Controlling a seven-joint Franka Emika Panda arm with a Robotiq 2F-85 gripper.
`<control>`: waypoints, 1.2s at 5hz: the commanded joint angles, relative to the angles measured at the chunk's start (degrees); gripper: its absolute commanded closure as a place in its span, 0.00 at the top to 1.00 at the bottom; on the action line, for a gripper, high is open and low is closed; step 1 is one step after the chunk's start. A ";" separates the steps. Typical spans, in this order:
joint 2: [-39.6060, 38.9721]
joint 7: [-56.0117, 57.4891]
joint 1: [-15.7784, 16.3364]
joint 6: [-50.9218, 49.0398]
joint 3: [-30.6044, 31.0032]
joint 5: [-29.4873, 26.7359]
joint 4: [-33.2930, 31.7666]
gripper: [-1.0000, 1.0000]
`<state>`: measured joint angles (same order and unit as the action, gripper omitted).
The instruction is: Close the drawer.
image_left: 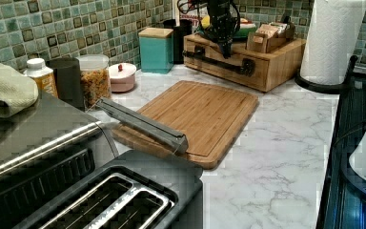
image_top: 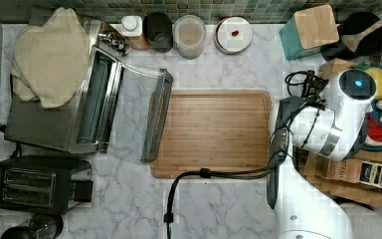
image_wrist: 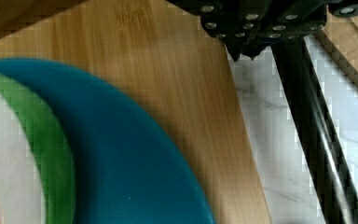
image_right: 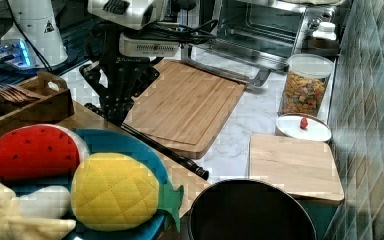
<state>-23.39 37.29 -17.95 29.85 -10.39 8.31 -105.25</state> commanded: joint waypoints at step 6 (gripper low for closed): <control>3.45 0.14 -3.36 -1.04 -7.77 2.39 0.30 0.00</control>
<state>-22.87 37.35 -16.06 29.63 -12.10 8.95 -105.75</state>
